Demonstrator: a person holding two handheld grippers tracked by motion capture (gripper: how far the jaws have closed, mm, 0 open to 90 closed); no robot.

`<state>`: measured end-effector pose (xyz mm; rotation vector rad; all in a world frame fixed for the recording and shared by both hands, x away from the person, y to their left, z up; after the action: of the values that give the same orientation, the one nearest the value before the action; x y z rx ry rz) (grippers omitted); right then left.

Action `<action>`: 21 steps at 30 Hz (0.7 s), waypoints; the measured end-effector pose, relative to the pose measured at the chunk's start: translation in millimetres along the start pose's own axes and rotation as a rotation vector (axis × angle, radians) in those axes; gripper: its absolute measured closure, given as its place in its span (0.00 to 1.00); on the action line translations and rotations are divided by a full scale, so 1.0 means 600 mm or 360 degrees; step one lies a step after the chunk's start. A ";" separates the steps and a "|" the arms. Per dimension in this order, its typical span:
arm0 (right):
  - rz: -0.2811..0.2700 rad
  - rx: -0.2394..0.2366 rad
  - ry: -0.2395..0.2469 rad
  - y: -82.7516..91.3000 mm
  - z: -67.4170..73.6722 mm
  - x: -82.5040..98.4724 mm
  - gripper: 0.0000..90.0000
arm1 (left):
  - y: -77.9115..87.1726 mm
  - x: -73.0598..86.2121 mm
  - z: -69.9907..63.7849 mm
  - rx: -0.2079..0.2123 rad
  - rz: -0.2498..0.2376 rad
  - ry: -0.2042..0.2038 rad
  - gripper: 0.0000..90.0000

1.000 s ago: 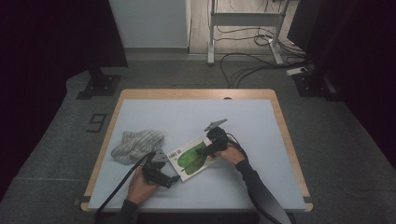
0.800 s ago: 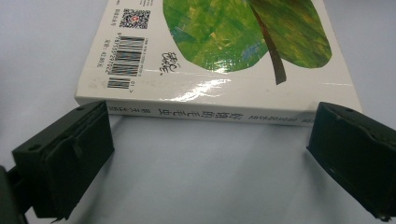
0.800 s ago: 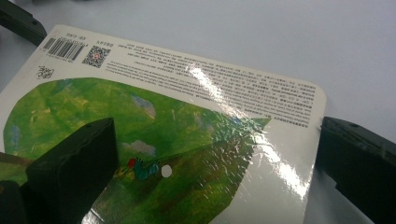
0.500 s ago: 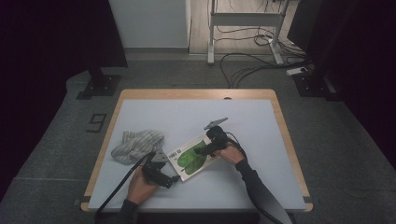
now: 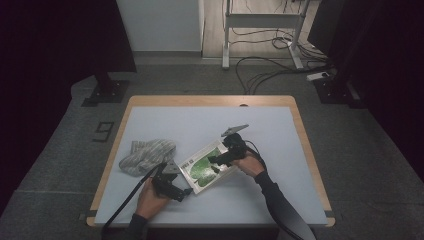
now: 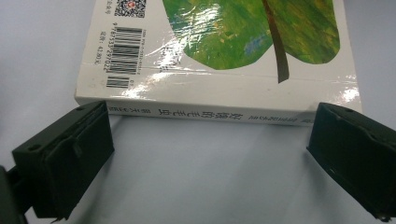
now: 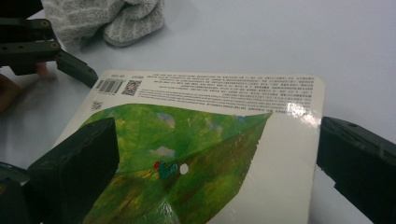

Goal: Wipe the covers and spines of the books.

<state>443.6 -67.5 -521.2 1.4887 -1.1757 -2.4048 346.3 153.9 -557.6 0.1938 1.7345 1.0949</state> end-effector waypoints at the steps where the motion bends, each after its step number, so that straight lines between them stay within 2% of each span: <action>1: 0.0001 -0.0005 -0.0005 0.002 0.001 0.000 0.00 | 0.000 0.000 0.000 0.0000 0.0000 0.0000 0.00; 2: 0.0000 -0.0013 -0.0007 0.005 0.003 0.000 0.06 | 0.000 0.000 0.000 0.0001 -0.0001 0.0001 0.00; 3: 0.0013 -0.0100 -0.0012 0.006 0.007 0.001 0.12 | 0.000 0.000 0.000 0.0001 -0.0001 0.0001 0.00; 4: 0.0016 -0.0185 -0.0014 0.006 0.013 0.003 0.11 | 0.000 0.000 0.000 0.0000 0.0001 -0.0001 0.00; 5: 0.0029 -0.0191 -0.0001 0.006 0.019 0.003 0.13 | 0.000 0.000 0.000 0.0000 0.0000 0.0000 0.00; 6: 0.0056 -0.0150 0.0048 0.004 0.027 0.003 0.13 | 0.000 0.000 0.000 -0.0002 0.0001 -0.0001 0.00; 9: 0.0101 -0.0100 0.0136 0.003 0.036 0.001 0.13 | 0.000 0.000 0.000 0.0000 -0.0001 0.0003 0.00; 16: 0.0144 -0.0054 0.0171 0.016 0.019 -0.002 0.15 | 0.000 0.000 0.000 -0.0001 0.0005 -0.0006 0.00; 21: 0.0162 -0.0074 0.0191 0.025 0.009 0.001 0.16 | 0.000 0.000 0.000 -0.0001 0.0003 -0.0004 0.00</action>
<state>434.2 -75.0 -510.8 1.4981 -1.1328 -2.2283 346.2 154.0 -557.6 0.1966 1.7325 1.0962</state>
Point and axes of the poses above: each handheld gripper's, and its own axes: y roughly backward along the jaws, x roughly out of its underside, z roughly to its left, the point moved 4 cm from there along -y, roughly forward along the jaws
